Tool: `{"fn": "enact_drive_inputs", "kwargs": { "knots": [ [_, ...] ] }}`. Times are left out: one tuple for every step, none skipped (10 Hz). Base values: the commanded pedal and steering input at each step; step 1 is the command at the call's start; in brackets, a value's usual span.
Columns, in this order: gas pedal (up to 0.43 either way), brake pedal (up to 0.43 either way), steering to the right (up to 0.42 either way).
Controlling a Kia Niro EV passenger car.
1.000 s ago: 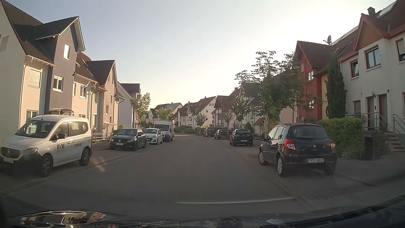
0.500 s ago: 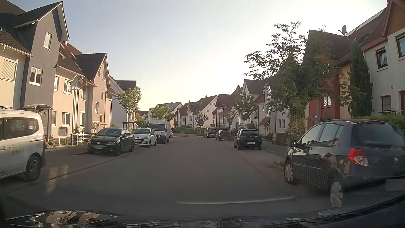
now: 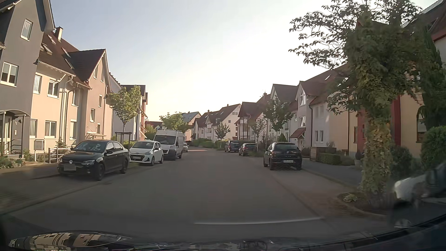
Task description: Follow the waypoints while adhering to traffic rules and regulations
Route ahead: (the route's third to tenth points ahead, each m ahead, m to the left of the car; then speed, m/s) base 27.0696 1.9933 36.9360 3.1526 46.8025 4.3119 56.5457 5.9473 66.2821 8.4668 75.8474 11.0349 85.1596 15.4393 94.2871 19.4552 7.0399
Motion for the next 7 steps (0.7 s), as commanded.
{"fn": "enact_drive_inputs", "kwargs": {
  "knots": [
    [0.067,0.000,0.000],
    [0.067,0.000,0.001],
    [0.067,0.000,0.001],
    [0.067,0.000,0.002],
    [0.067,0.000,0.001],
    [0.067,0.000,0.002],
    [0.067,0.000,0.002]
  ]
}}
